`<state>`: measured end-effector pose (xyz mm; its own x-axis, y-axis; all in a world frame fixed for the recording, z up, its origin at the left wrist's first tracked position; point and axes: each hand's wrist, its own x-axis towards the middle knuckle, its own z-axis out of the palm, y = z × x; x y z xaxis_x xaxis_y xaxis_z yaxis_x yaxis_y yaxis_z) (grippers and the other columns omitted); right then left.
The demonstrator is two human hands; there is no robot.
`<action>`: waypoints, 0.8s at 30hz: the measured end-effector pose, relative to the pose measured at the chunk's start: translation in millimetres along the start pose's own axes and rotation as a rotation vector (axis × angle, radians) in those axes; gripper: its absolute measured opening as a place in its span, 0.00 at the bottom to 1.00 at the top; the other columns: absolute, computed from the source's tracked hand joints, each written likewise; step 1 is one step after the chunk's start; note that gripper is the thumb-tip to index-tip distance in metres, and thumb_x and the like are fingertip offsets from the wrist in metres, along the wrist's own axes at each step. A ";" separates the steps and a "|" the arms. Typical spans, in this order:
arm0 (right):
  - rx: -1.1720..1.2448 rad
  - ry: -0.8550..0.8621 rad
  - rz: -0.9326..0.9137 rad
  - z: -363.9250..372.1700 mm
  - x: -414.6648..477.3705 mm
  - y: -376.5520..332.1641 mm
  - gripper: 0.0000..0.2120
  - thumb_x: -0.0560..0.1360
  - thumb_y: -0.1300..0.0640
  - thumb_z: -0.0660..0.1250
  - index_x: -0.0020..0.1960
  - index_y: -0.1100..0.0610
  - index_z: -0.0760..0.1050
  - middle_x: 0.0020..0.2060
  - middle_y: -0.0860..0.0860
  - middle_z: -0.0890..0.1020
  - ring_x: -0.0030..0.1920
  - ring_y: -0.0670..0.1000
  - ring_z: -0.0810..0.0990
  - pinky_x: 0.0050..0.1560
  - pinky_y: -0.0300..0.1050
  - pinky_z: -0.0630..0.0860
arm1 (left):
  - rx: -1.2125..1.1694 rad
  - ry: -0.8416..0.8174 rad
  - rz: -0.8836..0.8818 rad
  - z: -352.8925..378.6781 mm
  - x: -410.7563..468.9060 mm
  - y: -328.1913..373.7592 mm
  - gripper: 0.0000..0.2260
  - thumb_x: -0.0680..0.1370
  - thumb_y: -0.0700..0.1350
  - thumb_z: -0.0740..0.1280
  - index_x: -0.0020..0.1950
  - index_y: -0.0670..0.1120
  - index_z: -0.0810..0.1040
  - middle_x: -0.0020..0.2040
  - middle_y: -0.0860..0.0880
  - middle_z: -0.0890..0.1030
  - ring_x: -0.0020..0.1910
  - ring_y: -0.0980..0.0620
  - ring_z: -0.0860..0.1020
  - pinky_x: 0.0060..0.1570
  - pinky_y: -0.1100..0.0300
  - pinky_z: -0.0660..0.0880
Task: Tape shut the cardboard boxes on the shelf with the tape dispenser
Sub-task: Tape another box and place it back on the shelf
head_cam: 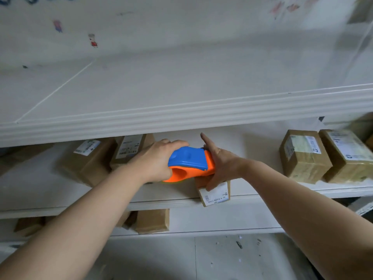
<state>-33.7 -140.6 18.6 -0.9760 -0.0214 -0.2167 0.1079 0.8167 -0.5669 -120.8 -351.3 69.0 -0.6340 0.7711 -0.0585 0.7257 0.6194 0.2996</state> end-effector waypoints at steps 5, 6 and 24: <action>0.090 0.016 0.023 -1.4 -4.3 13.0 0.71 0.57 0.55 0.83 0.75 0.45 0.29 0.70 0.45 0.66 0.64 0.51 0.71 0.62 0.38 0.67 | 0.001 0.002 -0.017 4.3 4.1 2.0 0.39 0.66 0.38 0.65 0.72 0.65 0.61 0.60 0.52 0.73 0.58 0.48 0.74 0.55 0.51 0.75; 0.103 0.020 0.023 -0.8 -3.8 14.4 0.71 0.57 0.55 0.83 0.76 0.45 0.30 0.69 0.44 0.66 0.64 0.51 0.71 0.62 0.37 0.67 | 0.005 0.001 -0.017 5.1 5.1 0.7 0.39 0.65 0.39 0.65 0.72 0.65 0.60 0.60 0.52 0.72 0.58 0.49 0.73 0.56 0.51 0.75; 0.074 0.010 0.068 -9.0 2.0 19.9 0.64 0.57 0.53 0.82 0.77 0.43 0.40 0.70 0.39 0.64 0.59 0.44 0.68 0.57 0.37 0.68 | -0.128 -0.022 -0.180 5.6 -35.7 -100.0 0.39 0.59 0.38 0.63 0.60 0.75 0.63 0.62 0.53 0.75 0.60 0.52 0.74 0.59 0.55 0.73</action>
<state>-35.3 -119.2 14.0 -0.9678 0.0391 -0.2487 0.1875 0.7711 -0.6085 -169.3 -440.0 35.8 -0.7433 0.6537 -0.1422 0.5604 0.7246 0.4012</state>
